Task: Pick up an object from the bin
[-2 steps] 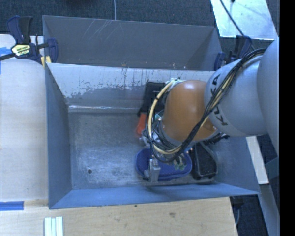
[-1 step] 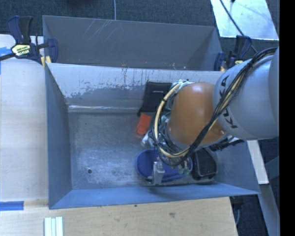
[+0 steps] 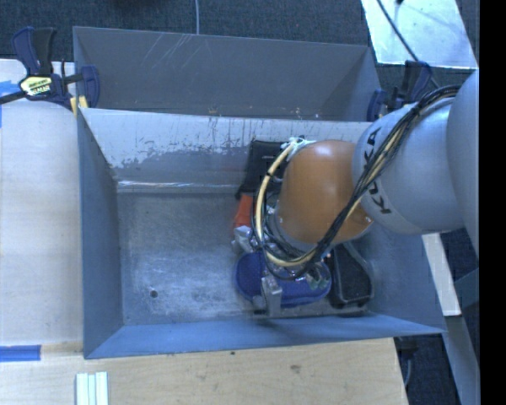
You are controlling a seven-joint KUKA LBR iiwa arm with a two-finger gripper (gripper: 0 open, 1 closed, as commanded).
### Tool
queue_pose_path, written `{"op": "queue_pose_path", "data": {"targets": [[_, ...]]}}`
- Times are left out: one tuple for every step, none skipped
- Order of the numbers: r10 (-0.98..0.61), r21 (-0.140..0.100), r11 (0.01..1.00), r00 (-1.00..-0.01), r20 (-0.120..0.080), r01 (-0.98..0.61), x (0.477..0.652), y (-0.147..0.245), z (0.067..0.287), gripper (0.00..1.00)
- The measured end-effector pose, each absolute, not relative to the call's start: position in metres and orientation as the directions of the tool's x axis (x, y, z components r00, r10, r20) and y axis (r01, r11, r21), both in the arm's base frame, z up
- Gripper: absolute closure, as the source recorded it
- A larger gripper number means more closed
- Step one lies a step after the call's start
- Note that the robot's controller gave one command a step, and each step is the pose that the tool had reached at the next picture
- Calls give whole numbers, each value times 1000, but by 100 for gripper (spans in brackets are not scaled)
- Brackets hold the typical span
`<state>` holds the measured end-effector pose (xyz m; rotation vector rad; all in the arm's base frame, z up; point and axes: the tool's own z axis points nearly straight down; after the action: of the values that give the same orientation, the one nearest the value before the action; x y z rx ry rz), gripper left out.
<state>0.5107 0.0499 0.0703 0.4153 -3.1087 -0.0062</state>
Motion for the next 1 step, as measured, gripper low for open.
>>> {"op": "queue_pose_path", "data": {"targets": [[-261,4,965,-965,2,-261,512,50,72,100]]}}
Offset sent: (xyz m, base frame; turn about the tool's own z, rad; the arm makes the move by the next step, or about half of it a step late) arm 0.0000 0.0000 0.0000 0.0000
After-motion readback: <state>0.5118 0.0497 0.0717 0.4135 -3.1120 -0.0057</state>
